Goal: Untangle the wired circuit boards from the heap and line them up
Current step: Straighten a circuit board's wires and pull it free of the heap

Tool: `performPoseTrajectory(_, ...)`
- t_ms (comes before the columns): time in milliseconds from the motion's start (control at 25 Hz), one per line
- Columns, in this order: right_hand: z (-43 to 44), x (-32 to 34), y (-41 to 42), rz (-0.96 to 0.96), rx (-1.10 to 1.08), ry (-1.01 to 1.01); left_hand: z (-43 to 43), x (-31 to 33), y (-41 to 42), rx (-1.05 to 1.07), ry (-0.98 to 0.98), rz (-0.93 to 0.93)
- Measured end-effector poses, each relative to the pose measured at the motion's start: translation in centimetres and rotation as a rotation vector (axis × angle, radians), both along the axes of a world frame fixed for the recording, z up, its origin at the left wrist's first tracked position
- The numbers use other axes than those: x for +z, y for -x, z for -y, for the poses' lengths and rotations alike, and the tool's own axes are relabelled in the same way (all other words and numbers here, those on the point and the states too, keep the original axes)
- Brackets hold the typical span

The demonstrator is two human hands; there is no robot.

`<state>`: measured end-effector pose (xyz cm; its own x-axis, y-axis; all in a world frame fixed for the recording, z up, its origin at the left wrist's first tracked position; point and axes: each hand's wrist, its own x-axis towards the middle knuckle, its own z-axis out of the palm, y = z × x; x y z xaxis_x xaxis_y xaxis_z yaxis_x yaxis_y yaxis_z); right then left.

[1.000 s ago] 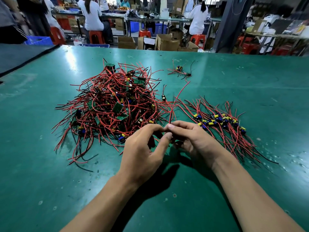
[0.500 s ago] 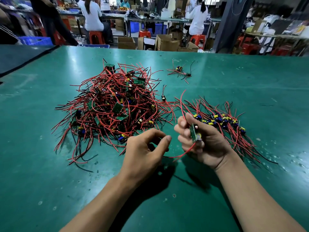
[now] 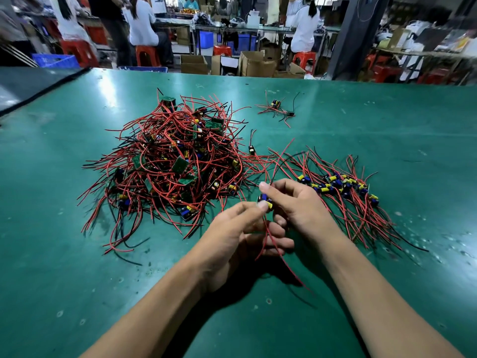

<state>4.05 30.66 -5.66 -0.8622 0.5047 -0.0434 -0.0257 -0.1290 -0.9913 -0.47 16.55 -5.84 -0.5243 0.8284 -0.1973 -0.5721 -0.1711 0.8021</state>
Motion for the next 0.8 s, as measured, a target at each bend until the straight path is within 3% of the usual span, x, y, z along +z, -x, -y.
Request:
performPoseTrajectory(240,0.0,-0.3,0.3,-0.048,-0.032,-0.087,0.8,-0.3,1.1,-0.141,-0.014,0.094)
performPoseTrajectory(360,-0.1,-0.4,0.0,-0.007,0.083,0.02,0.6,-0.2,1.1,-0.15,0.055,0.017)
performPoseTrajectory(560,-0.6,-0.6,-0.2,0.052,0.17,0.052,0.0,-0.4,0.7,0.04,0.108,-0.062)
performPoseTrajectory(800,-0.4,-0.6,-0.3,0.051,0.163,0.052,0.1,-0.9,1.2,0.12,0.183,-0.357)
